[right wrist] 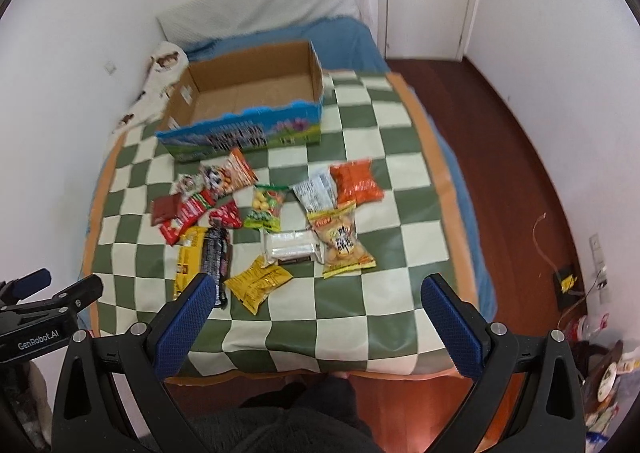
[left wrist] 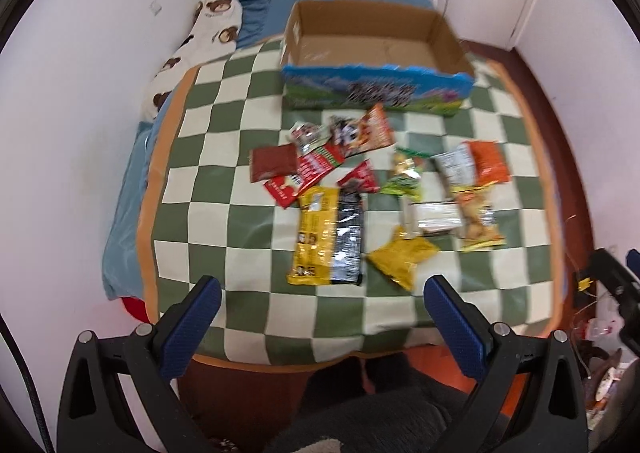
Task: Organize snacks
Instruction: 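Grasp the yellow-black biscuit pack with left tool while right tool grasps yellow cracker bag, then carry both packs into the cardboard box and open both tools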
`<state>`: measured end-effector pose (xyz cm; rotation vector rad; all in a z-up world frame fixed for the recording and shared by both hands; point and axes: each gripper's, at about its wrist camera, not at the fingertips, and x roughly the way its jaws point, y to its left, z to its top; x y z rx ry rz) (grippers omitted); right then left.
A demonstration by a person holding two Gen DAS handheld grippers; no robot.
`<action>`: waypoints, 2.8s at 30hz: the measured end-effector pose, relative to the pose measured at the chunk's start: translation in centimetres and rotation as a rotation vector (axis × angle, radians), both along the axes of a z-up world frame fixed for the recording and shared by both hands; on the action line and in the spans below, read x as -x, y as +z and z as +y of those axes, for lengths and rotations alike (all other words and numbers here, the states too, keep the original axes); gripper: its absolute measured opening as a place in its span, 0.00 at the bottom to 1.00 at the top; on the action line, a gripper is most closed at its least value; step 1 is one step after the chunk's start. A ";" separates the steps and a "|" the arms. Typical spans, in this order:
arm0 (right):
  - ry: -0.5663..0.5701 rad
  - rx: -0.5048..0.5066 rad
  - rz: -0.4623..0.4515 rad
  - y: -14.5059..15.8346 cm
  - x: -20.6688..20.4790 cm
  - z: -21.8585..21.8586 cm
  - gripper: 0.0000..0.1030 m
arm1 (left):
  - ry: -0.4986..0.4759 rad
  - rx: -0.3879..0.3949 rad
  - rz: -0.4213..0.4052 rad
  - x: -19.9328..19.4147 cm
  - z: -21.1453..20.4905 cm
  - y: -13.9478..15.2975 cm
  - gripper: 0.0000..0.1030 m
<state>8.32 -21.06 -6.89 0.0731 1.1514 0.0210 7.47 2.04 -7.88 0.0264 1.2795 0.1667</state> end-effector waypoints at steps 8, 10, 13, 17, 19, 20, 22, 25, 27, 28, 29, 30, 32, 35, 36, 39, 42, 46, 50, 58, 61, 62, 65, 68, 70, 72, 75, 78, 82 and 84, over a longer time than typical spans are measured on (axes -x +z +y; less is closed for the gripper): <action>-0.014 0.046 0.107 -9.7 -6.7 0.7 1.00 | 0.013 -0.019 0.130 -5.1 1.8 -8.6 1.00; -0.019 0.057 0.135 -11.9 -8.0 0.7 1.00 | -0.002 -0.018 0.165 -6.4 1.9 -10.6 1.00; -0.026 0.049 0.186 -15.4 -9.9 0.3 1.00 | -0.017 -0.008 0.242 -7.9 1.9 -14.3 1.00; -0.045 0.027 0.257 -19.6 -11.7 -0.3 1.00 | -0.025 0.009 0.318 -9.6 2.1 -18.7 1.00; -0.055 0.013 0.281 -21.0 -12.2 -0.5 1.00 | -0.022 0.015 0.347 -10.3 2.2 -20.6 1.00; -0.056 0.004 0.294 -21.8 -12.4 -0.7 1.00 | -0.019 0.024 0.361 -10.6 2.4 -21.5 1.00; -0.057 -0.010 0.314 -23.0 -12.7 -0.8 1.00 | -0.015 0.044 0.379 -11.2 2.5 -22.8 1.00; -0.059 -0.019 0.338 -24.9 -13.3 -1.1 1.00 | -0.020 0.071 0.397 -12.0 2.4 -24.2 1.00; -0.056 -0.012 0.354 -25.8 -13.5 -1.1 1.00 | -0.026 0.089 0.411 -12.4 2.2 -25.1 1.00; -0.053 -0.014 0.361 -26.2 -13.6 -1.1 1.00 | -0.026 0.091 0.416 -12.5 2.1 -25.3 1.00; -0.048 -0.017 0.366 -26.7 -13.8 -1.1 1.00 | -0.025 0.092 0.419 -12.6 2.1 -25.6 1.00; -0.044 -0.017 0.371 -27.0 -13.8 -1.1 1.00 | -0.028 0.091 0.420 -12.6 1.9 -25.8 1.00; -0.042 -0.013 0.384 -27.8 -14.0 -1.1 1.00 | -0.031 0.089 0.423 -12.5 1.5 -26.6 1.00; -0.040 -0.020 0.403 -28.7 -14.4 -1.2 1.00 | -0.027 0.099 0.428 -12.6 1.6 -27.2 0.94; -0.042 -0.016 0.408 -29.0 -14.5 -1.2 1.00 | -0.026 0.098 0.425 -12.7 1.7 -27.3 0.88; -0.042 -0.018 0.418 -30.2 -14.8 -1.3 0.99 | -0.030 0.110 0.406 -12.7 1.8 -27.9 0.84; -0.048 -0.036 0.418 -31.1 -15.2 -1.6 0.99 | -0.042 0.090 0.386 -12.4 1.5 -27.7 0.84; -0.049 -0.054 0.414 -31.7 -15.7 -1.9 0.97 | -0.040 0.080 0.375 -11.8 1.3 -28.4 0.84; -0.032 -0.078 0.403 -31.7 -16.4 -1.5 0.86 | -0.034 0.077 0.370 -12.3 1.3 -27.8 0.84; 0.004 -0.059 0.373 -30.3 -16.3 -1.5 0.43 | -0.018 0.111 0.361 -11.3 1.2 -26.8 0.83; -0.008 -0.083 0.372 -29.9 -16.1 -2.3 0.40 | -0.015 0.110 0.352 -10.4 0.9 -26.0 0.83; -0.010 -0.092 0.370 -29.8 -15.9 -2.5 0.40 | -0.013 0.107 0.348 -10.2 0.8 -25.7 0.83; -0.008 -0.114 0.361 -29.0 -15.3 -3.0 0.38 | 0.001 0.108 0.332 -9.3 0.8 -24.6 0.83; 0.004 -0.134 0.354 -28.2 -14.8 -3.3 0.37 | 0.021 0.110 0.313 -8.3 0.9 -23.1 0.83; 0.013 -0.147 0.343 -27.0 -14.3 -3.2 0.36 | 0.034 0.112 0.299 -7.6 1.0 -21.8 0.83; 0.021 -0.170 0.326 -25.1 -13.9 -3.6 0.35 | 0.049 0.121 0.280 -7.2 1.3 -20.4 0.83; 0.038 -0.208 0.300 -22.3 -12.8 -2.7 0.35 | 0.062 0.148 0.233 -6.3 1.5 -17.5 0.83; 0.068 -0.234 0.258 -19.5 -12.7 -2.3 0.35 | 0.063 0.172 0.173 -6.3 2.0 -14.4 0.83; 0.094 -0.277 0.206 -15.9 -13.3 -1.7 0.35 | 0.040 0.203 0.082 -7.3 1.5 -9.4 0.83; 0.110 -0.302 0.178 -13.8 -14.2 -1.1 0.35 | 0.019 0.213 0.042 -8.8 1.1 -6.9 0.83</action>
